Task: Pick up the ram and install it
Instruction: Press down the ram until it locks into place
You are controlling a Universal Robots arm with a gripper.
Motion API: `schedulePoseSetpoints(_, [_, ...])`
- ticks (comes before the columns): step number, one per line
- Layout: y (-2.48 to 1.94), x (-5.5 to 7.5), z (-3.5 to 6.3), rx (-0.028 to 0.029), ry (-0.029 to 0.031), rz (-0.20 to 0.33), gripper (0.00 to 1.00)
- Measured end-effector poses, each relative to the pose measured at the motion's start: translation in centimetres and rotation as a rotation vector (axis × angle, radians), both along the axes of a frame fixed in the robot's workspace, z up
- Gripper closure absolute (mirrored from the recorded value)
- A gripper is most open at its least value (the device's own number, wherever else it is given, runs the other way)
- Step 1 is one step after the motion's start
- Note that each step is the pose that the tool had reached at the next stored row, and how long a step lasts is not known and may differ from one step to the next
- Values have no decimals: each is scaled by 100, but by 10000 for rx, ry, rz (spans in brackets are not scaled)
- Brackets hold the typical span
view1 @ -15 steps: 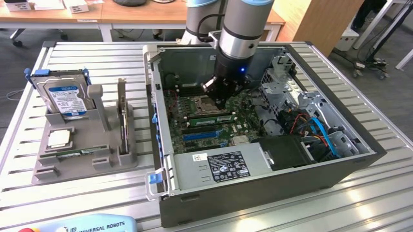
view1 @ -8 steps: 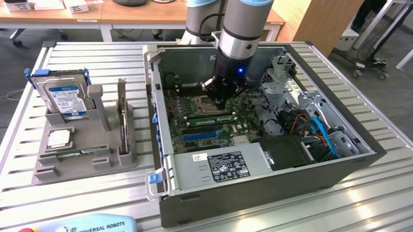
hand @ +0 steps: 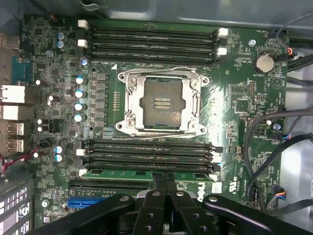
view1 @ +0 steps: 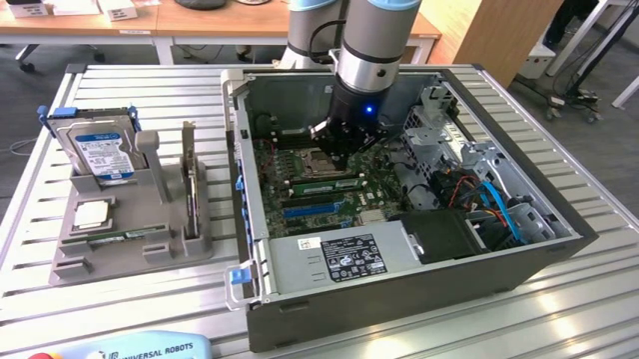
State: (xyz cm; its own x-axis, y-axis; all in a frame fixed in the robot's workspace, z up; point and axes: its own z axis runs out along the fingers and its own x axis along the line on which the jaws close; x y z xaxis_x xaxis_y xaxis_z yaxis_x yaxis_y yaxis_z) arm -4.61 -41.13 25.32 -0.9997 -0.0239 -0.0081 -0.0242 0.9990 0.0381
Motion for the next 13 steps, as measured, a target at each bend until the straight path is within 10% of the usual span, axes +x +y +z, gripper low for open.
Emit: schedulePoseSetpoints(13, [0,-35,0,0,0,-1,90])
